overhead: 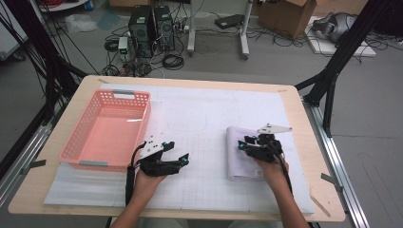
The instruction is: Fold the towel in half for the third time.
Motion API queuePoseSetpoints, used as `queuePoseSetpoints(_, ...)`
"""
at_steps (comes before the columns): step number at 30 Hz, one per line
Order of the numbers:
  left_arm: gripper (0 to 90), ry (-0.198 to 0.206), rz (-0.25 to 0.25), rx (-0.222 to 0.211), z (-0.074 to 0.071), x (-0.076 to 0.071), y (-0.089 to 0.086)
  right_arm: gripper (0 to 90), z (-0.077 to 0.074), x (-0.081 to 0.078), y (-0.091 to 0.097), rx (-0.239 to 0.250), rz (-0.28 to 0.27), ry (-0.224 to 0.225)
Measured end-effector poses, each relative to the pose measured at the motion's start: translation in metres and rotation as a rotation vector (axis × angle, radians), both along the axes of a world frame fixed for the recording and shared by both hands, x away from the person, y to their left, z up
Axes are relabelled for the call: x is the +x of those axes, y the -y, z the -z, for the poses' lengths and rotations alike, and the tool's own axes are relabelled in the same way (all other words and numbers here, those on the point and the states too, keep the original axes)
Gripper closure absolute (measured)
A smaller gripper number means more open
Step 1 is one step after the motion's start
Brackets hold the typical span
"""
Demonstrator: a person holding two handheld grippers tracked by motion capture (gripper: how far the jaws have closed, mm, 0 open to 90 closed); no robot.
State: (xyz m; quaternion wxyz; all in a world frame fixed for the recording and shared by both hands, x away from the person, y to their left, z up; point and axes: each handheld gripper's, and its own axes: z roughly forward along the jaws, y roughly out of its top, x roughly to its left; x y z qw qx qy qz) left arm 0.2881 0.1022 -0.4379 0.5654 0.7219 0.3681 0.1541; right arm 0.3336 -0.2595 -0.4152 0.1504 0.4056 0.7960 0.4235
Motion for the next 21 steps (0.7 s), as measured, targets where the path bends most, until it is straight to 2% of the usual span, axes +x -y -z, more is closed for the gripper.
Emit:
queuePoseSetpoints(3, 25.0, -0.004, 0.0, -0.007, 0.001, 0.001, 0.001, 58.7, 0.011, 0.004, -0.019, -0.074, -0.056, -0.049)
queuePoseSetpoints(5, 25.0, -0.007, 0.001, -0.006, 0.001, 0.0, 0.001, 58.3, 0.013, 0.004, -0.024, -0.119, -0.062, -0.033)
queuePoseSetpoints(7, 25.1, -0.008, 0.006, -0.008, 0.0, 0.0, 0.001, 54.5, 0.01, 0.0, -0.021, -0.125, -0.056, -0.029)
queuePoseSetpoints(8, 25.2, -0.007, 0.005, -0.008, 0.0, 0.0, 0.001, 53.3, 0.007, -0.003, -0.017, -0.116, -0.049, -0.018)
queuePoseSetpoints(10, 25.2, -0.007, 0.003, -0.014, 0.0, 0.0, 0.001, 54.9, 0.002, -0.017, -0.006, -0.056, -0.035, 0.001)
queuePoseSetpoints(11, 25.2, -0.006, 0.002, -0.016, 0.0, 0.0, 0.001, 56.2, 0.001, -0.025, 0.001, -0.051, -0.025, 0.015)
queuePoseSetpoints(15, 25.0, -0.007, 0.0, -0.025, 0.0, 0.001, 0.001, 61.2, 0.009, -0.046, 0.033, -0.095, 0.038, 0.009)
queuePoseSetpoints(21, 22.5, -0.011, -0.004, -0.03, -0.001, 0.002, 0.001, 66.3, 0.017, -0.065, 0.069, -0.075, 0.082, -0.016)
